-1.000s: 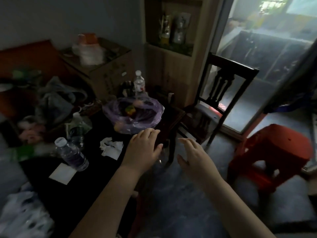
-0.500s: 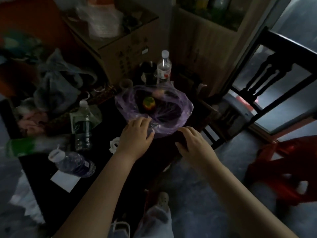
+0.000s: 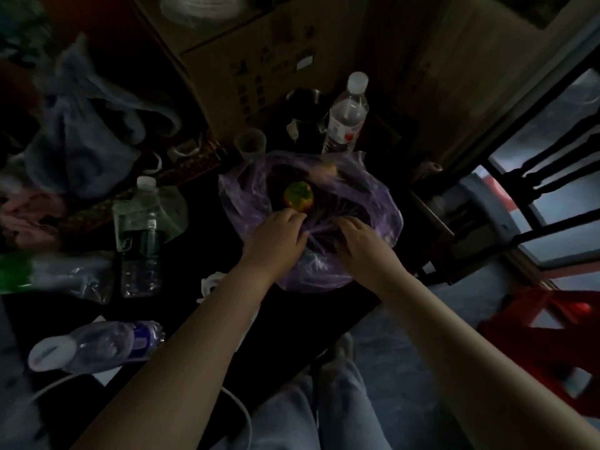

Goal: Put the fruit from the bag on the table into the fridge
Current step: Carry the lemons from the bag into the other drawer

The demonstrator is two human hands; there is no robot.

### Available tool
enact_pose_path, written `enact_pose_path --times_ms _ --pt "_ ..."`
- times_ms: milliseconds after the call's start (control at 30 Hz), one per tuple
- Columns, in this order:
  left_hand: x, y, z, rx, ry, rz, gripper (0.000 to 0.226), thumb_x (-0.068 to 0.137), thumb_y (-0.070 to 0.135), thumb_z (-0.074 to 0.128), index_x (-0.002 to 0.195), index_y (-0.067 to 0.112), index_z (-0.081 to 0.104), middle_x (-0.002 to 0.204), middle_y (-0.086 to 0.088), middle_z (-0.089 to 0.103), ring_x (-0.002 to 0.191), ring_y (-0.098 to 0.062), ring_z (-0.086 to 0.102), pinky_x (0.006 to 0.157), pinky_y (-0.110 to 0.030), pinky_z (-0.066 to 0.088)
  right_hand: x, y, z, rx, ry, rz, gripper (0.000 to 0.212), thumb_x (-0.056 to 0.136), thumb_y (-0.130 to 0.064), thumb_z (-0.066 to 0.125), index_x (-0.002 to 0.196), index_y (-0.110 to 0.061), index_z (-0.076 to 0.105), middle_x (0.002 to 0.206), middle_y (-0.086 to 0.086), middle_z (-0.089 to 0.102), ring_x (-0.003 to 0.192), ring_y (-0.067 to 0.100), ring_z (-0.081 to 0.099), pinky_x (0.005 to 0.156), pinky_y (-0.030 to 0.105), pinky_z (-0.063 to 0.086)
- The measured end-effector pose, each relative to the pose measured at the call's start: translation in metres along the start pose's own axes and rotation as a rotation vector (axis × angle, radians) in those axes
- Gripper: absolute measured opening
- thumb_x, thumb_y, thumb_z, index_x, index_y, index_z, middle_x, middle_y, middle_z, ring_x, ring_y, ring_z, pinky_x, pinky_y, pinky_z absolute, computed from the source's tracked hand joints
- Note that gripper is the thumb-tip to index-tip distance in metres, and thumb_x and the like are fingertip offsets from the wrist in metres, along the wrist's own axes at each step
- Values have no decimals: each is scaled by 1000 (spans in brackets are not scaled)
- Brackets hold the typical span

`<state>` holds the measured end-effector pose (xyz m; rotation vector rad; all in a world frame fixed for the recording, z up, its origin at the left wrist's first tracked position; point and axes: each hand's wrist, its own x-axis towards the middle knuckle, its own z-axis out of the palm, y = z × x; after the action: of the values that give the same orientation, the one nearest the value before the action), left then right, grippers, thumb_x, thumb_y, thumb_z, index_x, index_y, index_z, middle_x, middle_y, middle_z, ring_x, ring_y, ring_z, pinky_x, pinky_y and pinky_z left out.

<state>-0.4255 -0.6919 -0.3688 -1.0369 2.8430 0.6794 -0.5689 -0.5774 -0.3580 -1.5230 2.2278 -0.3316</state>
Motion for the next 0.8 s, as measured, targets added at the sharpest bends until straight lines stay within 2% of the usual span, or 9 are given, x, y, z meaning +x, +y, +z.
enact_pose_path --times_ms 67,200,300,500,633,800 --pt "13 -3 8 -16 -24 -33 42 100 36 36 137 18 44 136 2 45 125 -19 42 95 -36 41 23 6 5 -21 -68 14 50 95 -21 45 143 -12 35 147 6 37 131 27 40 101 37 40" --pt "20 -12 17 0 -17 -88 44 99 39 34 138 22 42 137 4 45 125 -19 42 95 -44 44 62 16 22 -35 -166 -23 52 95 -19 45 145 -14 32 149 6 34 132 27 38 102 37 38" --pt "16 -18 20 59 -7 -131 46 99 39 35 142 23 38 143 1 40 129 -21 38 99 -40 40 84 25 33 -13 -209 -53 57 92 -24 49 145 -15 31 150 7 32 134 30 35 106 42 36" --pt "4 -32 25 77 32 -243 46 96 37 45 140 22 42 143 2 41 129 -21 39 99 -39 35 114 33 36 -27 -144 -105 65 89 -20 52 147 -8 25 155 13 18 142 34 17 112 48 28" --pt "-2 -38 25 67 47 -278 53 89 32 57 139 20 44 140 -1 44 126 -24 44 95 -39 39 130 39 36 -104 -49 -158 63 88 -15 52 146 -6 27 154 16 21 141 35 20 114 48 23" --pt "-9 -43 27 55 101 -287 54 78 24 71 129 16 55 127 -6 55 113 -30 55 83 -43 47 150 43 26 -161 39 -188 61 88 -14 50 146 -10 29 151 13 26 139 33 22 114 43 21"
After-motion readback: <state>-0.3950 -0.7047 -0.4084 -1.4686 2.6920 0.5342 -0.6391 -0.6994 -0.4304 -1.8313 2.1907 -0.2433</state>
